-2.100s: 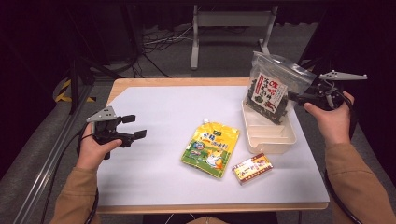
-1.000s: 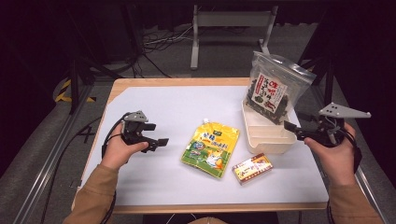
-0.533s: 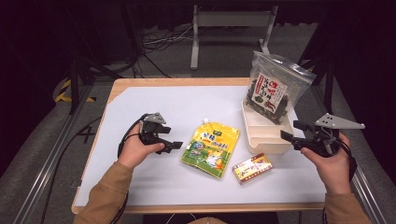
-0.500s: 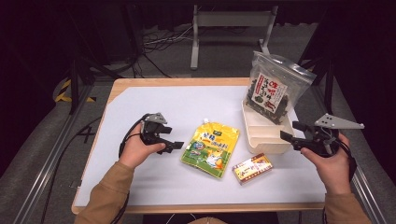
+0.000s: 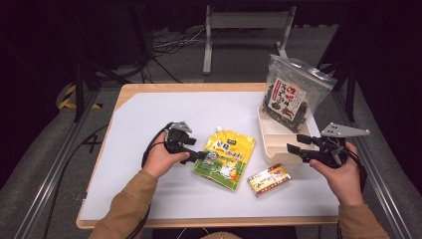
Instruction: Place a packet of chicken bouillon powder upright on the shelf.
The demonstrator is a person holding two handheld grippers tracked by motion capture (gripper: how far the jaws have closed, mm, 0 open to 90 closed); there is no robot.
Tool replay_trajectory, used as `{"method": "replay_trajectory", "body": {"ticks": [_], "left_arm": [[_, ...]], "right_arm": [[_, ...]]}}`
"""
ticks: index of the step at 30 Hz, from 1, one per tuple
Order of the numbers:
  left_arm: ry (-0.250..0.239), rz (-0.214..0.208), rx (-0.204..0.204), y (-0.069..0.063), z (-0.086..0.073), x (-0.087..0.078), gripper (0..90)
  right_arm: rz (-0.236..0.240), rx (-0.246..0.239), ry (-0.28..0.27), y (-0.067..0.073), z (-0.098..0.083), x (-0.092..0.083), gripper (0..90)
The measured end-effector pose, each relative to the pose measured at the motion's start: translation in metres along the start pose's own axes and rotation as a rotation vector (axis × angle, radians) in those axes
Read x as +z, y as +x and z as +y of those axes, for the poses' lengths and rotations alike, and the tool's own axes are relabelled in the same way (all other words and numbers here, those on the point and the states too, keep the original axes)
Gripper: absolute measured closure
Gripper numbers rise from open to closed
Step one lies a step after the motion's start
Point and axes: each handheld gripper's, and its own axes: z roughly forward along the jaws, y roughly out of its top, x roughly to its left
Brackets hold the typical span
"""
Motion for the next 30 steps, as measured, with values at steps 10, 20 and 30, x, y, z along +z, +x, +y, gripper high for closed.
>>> {"method": "replay_trajectory", "body": {"ticks": [10,20,30], "left_arm": [[0.003,-0.005,-0.048,0.012,0.008,0.022,27.1],[0.005,-0.026,-0.112,0.017,0.011,0.043,31.7],[0.024,-0.025,-0.160,0.016,0.016,0.053,33.6]], "right_arm": [[0.001,0.002,-0.003,0.001,-0.002,0.002,40.3],[0.000,0.012,-0.008,-0.002,-0.004,0.001,39.5],[-0.007,0.013,-0.016,-0.003,-0.005,-0.001,36.8]]}}
